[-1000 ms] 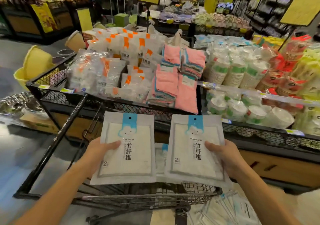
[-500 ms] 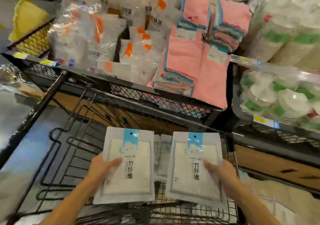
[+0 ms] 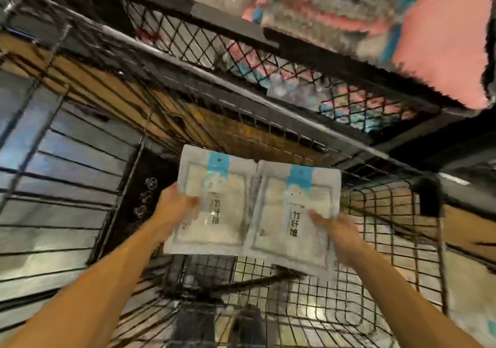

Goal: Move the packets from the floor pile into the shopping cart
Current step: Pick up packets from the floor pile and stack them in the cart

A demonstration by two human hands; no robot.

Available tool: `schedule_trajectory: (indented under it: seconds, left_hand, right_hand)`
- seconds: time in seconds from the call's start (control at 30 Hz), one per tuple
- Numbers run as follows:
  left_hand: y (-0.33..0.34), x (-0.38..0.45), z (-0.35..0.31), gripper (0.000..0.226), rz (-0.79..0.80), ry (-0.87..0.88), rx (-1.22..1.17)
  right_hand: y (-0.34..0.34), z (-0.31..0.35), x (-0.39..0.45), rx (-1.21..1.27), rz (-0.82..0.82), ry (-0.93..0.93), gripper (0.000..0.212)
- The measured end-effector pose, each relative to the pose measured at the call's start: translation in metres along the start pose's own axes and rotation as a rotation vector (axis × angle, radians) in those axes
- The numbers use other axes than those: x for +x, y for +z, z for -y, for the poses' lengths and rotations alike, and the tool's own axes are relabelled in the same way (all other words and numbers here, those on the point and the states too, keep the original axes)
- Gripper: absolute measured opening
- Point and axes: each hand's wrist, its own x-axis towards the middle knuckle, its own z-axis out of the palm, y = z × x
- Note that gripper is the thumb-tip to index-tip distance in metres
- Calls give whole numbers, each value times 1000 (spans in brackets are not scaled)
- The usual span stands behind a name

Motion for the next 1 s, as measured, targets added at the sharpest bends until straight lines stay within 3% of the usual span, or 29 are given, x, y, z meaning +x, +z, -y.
schedule_trajectory:
  seconds: [0.13, 0.23, 0.3, 0.43, 0.57, 0.73, 0.87, 1.0]
  left_hand:
    - [5, 25, 21, 36, -45, 32, 182]
    - [16, 32, 28, 40, -135, 62, 349]
    - [25, 31, 30, 47, -197, 50, 396]
    - [40, 19, 32, 60, -287, 197, 506]
    - [42, 17, 32, 78, -397, 419, 934]
    - [32, 16, 14, 77, -365, 511, 1259]
    - [25, -5, -13, 75, -300, 571, 1290]
    - [14, -46, -51, 73, -344, 669, 1340]
  right_hand:
    - [12, -18, 30, -27, -88, 48, 48]
    - [25, -26, 43, -216, -230, 8, 36]
    - [35, -29, 46, -350, -346, -30, 40]
    - [46, -33, 47, -480, -453, -65, 64]
    - [49, -25, 44, -652, -530, -90, 74]
    - [49, -7, 29, -1027, -532, -252, 80]
    - [42, 18, 4, -1242, -453, -406, 73]
    - [30, 46, -40, -1294, -390, -486, 68]
